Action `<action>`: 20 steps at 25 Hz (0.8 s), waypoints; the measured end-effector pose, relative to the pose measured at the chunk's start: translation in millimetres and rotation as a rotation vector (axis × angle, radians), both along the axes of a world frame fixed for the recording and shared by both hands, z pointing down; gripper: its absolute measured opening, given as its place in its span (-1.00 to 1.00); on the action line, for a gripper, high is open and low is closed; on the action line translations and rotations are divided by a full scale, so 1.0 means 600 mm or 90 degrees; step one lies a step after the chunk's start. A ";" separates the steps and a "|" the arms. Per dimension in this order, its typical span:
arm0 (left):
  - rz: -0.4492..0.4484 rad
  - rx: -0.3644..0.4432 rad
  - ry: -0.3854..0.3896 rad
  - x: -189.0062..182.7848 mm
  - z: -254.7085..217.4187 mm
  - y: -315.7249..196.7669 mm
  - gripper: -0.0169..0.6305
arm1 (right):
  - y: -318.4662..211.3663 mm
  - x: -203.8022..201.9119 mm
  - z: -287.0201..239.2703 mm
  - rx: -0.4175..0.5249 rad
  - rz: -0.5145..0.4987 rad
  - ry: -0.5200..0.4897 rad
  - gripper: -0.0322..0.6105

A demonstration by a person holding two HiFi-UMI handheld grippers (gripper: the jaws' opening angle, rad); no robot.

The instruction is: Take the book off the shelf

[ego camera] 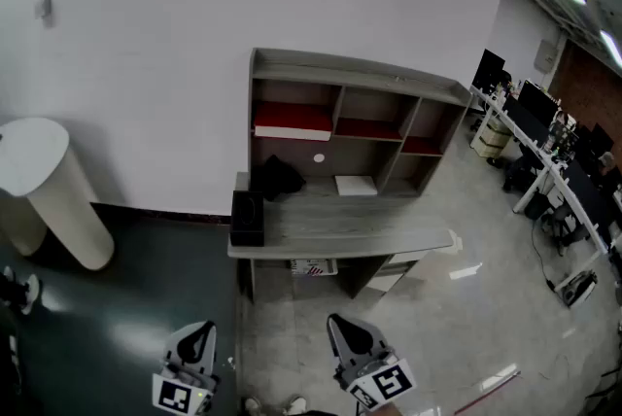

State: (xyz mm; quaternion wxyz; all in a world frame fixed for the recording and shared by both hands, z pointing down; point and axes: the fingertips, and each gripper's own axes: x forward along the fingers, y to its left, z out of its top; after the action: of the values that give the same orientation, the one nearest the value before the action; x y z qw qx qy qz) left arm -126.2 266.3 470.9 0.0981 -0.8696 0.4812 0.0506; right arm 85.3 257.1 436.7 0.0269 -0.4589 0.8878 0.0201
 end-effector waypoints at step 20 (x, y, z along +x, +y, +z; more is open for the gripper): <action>0.012 -0.011 -0.010 0.092 0.011 -0.015 -0.90 | 0.019 0.181 0.066 -0.050 0.066 -0.069 -0.83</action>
State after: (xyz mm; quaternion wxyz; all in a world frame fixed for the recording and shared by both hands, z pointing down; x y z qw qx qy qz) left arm -71.1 257.4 477.5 0.0942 -0.8754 0.4724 0.0405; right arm 194.2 268.5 476.3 0.0561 -0.5054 0.8602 -0.0380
